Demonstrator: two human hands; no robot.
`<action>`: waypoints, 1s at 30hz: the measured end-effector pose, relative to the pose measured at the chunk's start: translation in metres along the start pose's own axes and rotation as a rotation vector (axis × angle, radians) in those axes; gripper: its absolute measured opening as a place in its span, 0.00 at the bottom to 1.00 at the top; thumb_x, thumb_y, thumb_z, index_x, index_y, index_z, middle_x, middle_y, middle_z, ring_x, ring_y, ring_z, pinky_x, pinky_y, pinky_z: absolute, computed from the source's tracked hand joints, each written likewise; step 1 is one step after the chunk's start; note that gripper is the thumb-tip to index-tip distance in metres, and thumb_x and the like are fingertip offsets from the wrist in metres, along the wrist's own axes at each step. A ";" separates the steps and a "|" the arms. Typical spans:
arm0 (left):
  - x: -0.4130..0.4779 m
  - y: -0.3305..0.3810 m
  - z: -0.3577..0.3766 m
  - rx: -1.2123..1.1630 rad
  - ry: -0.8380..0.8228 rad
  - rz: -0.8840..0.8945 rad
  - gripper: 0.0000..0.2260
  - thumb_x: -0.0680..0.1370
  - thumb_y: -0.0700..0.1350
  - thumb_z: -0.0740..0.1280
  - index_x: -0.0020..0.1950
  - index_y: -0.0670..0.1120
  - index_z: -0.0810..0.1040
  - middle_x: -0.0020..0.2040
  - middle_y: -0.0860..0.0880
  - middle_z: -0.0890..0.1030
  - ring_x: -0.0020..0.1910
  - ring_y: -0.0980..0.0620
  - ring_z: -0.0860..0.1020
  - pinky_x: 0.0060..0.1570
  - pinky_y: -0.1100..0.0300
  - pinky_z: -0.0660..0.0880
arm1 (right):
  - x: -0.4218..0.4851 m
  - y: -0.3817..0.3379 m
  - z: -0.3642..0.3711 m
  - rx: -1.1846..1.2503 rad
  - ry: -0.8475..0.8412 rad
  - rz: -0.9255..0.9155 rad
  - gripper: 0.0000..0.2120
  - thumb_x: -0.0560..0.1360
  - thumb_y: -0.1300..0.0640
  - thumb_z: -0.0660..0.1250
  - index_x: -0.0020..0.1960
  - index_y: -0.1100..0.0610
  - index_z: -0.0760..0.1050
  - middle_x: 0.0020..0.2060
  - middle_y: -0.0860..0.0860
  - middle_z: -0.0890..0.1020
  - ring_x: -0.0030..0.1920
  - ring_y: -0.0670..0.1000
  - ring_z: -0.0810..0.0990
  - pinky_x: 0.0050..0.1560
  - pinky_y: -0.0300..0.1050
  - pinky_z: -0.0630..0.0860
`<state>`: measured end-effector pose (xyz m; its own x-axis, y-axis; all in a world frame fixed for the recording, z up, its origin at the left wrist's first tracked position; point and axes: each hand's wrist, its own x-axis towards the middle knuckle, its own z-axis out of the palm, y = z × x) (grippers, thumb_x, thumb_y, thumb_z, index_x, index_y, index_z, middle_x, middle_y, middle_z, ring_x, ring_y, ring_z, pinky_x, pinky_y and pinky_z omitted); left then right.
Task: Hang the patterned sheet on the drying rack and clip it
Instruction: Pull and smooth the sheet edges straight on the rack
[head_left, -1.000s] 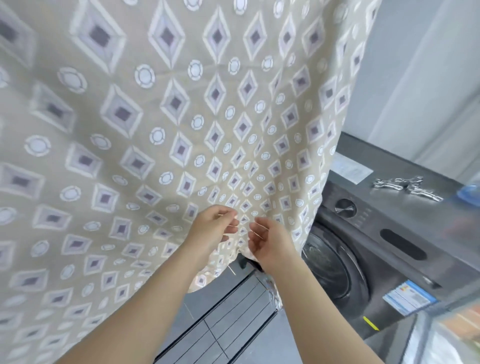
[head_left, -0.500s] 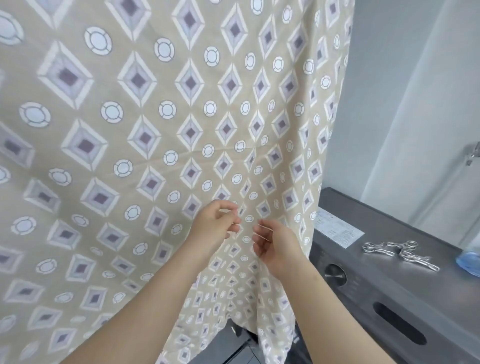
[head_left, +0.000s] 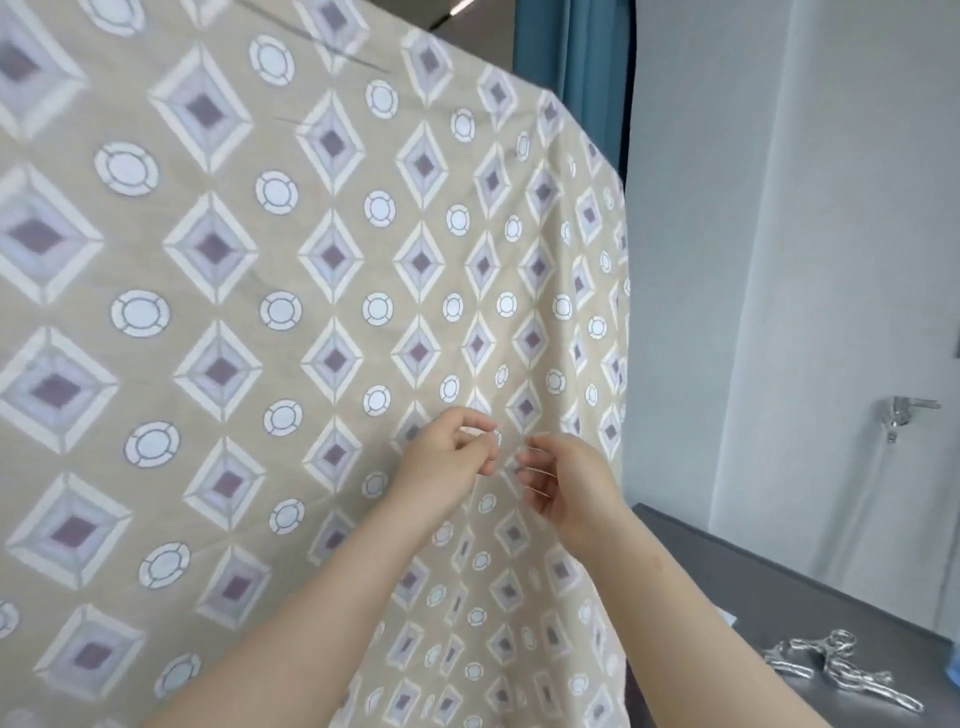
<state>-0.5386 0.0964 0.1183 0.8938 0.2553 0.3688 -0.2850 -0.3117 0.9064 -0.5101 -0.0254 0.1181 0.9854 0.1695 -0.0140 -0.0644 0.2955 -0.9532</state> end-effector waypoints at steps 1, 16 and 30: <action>0.010 0.006 0.000 0.021 -0.004 0.027 0.08 0.78 0.41 0.62 0.43 0.54 0.75 0.37 0.53 0.80 0.40 0.52 0.79 0.44 0.57 0.73 | 0.005 -0.010 0.000 -0.008 0.003 -0.032 0.04 0.76 0.61 0.60 0.43 0.57 0.72 0.30 0.50 0.75 0.30 0.49 0.71 0.32 0.39 0.68; 0.121 0.100 0.024 0.487 0.197 0.550 0.04 0.76 0.44 0.64 0.48 0.53 0.76 0.40 0.58 0.77 0.38 0.59 0.76 0.42 0.66 0.71 | 0.096 -0.144 0.006 -0.182 -0.117 -0.502 0.06 0.74 0.66 0.59 0.41 0.58 0.70 0.31 0.53 0.73 0.28 0.51 0.69 0.29 0.39 0.69; 0.210 0.189 0.029 1.163 0.932 0.950 0.19 0.69 0.38 0.53 0.51 0.50 0.79 0.52 0.52 0.79 0.61 0.50 0.72 0.67 0.43 0.51 | 0.186 -0.235 0.017 -0.419 0.061 -1.122 0.09 0.75 0.60 0.56 0.49 0.51 0.73 0.57 0.47 0.71 0.56 0.49 0.67 0.62 0.49 0.67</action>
<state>-0.3948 0.0640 0.3611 -0.0131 -0.1249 0.9921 0.2019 -0.9721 -0.1197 -0.3147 -0.0475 0.3451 0.4664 -0.0355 0.8839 0.8802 -0.0808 -0.4677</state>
